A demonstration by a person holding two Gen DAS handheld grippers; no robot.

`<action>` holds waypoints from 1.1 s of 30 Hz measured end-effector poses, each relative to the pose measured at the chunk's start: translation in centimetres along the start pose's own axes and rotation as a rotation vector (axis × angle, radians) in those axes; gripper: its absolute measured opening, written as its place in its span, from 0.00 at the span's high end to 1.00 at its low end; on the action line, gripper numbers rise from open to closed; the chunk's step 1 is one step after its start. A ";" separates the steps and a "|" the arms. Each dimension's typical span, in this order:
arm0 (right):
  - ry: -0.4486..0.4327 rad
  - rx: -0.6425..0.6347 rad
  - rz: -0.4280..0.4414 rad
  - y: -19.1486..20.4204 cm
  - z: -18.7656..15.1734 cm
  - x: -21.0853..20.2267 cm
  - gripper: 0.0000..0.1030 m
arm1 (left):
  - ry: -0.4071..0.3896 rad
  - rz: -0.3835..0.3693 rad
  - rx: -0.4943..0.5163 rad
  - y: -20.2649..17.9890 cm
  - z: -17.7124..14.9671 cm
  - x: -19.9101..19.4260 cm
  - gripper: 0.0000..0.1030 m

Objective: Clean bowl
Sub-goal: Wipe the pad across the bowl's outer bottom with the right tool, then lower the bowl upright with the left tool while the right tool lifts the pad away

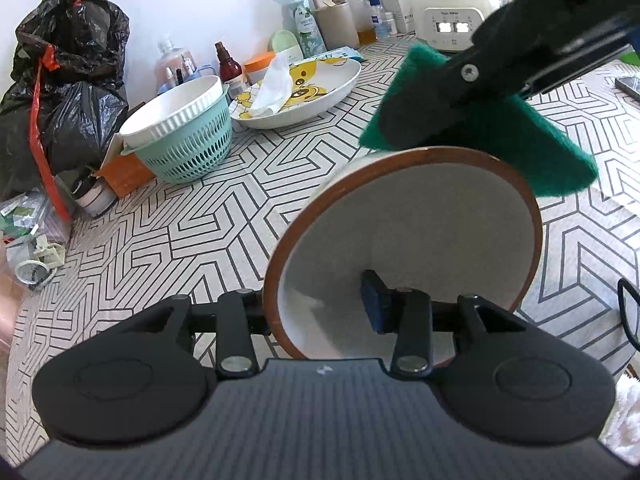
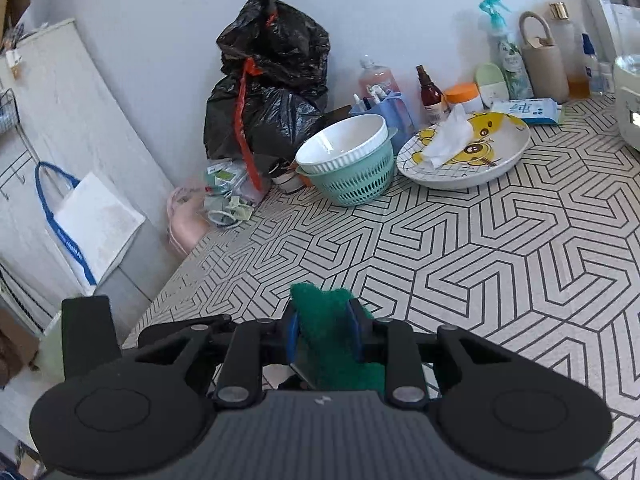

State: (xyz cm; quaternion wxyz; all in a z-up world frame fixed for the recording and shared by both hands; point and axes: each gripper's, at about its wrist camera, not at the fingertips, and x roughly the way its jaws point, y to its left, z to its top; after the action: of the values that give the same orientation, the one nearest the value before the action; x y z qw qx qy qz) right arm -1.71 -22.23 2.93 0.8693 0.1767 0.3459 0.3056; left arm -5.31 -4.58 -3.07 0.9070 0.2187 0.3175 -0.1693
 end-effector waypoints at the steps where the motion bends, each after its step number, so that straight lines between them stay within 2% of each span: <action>1: -0.004 0.005 -0.002 -0.2 0.0 -0.1 0.75 | -0.002 -0.001 0.001 0.0 0.1 0.0 0.62; 8: -0.029 0.039 -0.017 -1.3 -0.3 -0.5 0.75 | -0.018 -0.011 0.010 0.1 0.7 -0.3 0.62; 10: -0.035 0.044 -0.020 -1.5 -0.4 -0.6 0.78 | -0.011 -0.028 -0.011 0.5 1.0 -0.1 0.61; 14: -0.042 0.041 -0.021 -1.6 -0.6 -0.5 0.78 | 0.000 -0.062 -0.040 1.1 1.3 0.2 0.59; 19: -0.051 0.036 -0.022 -1.6 -0.8 -0.3 0.78 | 0.030 -0.041 -0.045 1.0 1.4 0.8 0.58; 25: -0.061 0.031 -0.024 -1.7 -1.1 -0.1 0.78 | 0.060 -0.066 -0.101 1.8 1.4 1.5 0.53; 30: -0.070 0.027 -0.026 -1.7 -1.4 0.0 0.78 | 0.064 -0.095 -0.156 2.5 1.6 1.7 0.52; 33: -0.064 -0.006 -0.066 -1.2 -1.3 0.8 0.78 | 0.065 -0.099 -0.167 2.7 1.6 1.8 0.52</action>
State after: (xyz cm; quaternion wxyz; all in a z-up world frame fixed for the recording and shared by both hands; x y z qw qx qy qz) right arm -1.76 -22.47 1.02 0.8901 0.1723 0.3226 0.2719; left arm -2.00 -3.39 -2.33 0.9018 0.1318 0.3702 -0.1799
